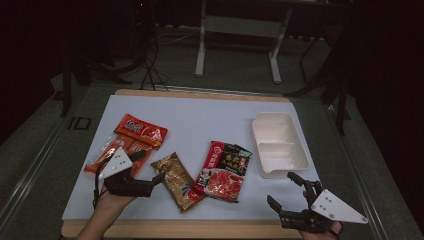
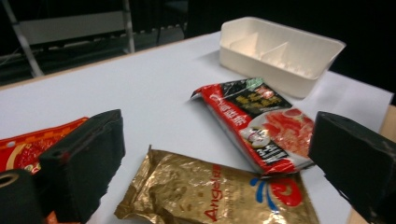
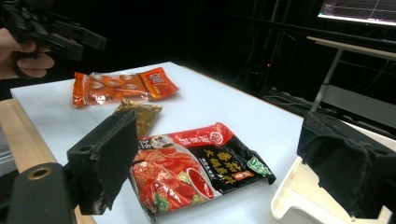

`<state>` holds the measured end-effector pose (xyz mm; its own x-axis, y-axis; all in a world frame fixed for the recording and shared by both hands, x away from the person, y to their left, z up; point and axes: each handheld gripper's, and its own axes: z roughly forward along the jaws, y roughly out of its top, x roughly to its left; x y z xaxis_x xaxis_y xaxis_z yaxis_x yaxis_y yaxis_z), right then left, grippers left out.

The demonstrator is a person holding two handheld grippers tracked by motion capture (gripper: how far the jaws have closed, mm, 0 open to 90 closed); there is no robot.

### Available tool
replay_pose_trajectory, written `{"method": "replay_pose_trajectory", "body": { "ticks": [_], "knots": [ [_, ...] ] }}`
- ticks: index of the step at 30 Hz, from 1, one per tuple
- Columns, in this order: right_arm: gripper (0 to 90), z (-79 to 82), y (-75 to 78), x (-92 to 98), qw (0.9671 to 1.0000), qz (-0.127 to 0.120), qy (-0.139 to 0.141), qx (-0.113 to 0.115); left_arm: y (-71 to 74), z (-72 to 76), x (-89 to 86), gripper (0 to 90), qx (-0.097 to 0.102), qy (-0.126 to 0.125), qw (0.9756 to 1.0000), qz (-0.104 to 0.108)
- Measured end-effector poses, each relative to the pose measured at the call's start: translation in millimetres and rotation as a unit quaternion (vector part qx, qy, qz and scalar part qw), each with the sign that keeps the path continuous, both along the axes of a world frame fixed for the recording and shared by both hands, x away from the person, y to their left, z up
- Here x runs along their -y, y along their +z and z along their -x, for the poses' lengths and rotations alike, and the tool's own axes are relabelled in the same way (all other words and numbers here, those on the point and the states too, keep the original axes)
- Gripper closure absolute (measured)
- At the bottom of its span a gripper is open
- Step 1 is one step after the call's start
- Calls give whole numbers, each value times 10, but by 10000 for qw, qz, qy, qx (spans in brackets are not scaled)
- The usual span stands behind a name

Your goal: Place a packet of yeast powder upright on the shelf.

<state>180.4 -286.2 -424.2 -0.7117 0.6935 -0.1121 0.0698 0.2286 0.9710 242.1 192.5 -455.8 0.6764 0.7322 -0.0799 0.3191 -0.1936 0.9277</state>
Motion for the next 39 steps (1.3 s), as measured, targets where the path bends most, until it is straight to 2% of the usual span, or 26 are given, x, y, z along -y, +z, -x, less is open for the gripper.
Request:
{"method": "replay_pose_trajectory", "body": {
  "ticks": [5,10,11,13,14,15,18,24,26,28,30,36,39],
  "knots": [
    [123,-2,-7,-9,10000,17,18,-10,-108,-127,0,144,-182,96,9997,-131],
    [123,-4,-13,-10,10000,34,26,-11,-235,-251,-8,172,-464,242,9982,-304],
    [123,-5,-15,-10,10000,28,28,-16,-259,-277,-4,192,-529,337,9973,-393],
    [123,-10,-21,-11,10000,45,44,-29,-313,-330,-12,198,-677,347,9963,-389],
    [123,-10,-21,-11,10000,52,54,-33,-366,-382,-20,199,-810,383,9951,-408],
    [123,-10,-21,-11,10000,52,54,-33,-366,-382,-20,198,-810,383,9951,-408],
    [123,-8,-22,-12,10000,54,60,-23,-432,-438,-23,197,-910,517,9931,-520],
    [123,-17,-36,-16,9999,67,64,-67,-556,-542,-15,198,-1230,678,9881,-626],
    [124,-15,-35,-16,9999,63,68,-64,-575,-559,-15,198,-1304,670,9873,-616],
    [124,-12,-34,-17,9999,67,73,-55,-611,-594,-11,210,-1497,646,9851,-556],
    [124,-13,-36,-16,9999,72,71,-58,-630,-604,8,211,-1560,632,9837,-629],
    [124,-15,-39,-19,9999,84,95,-74,-698,-650,-8,250,-1803,711,9790,-638],
    [124,-11,-39,-21,9999,90,94,-64,-705,-655,-30,279,-1881,620,9790,-473]
  ]
}}
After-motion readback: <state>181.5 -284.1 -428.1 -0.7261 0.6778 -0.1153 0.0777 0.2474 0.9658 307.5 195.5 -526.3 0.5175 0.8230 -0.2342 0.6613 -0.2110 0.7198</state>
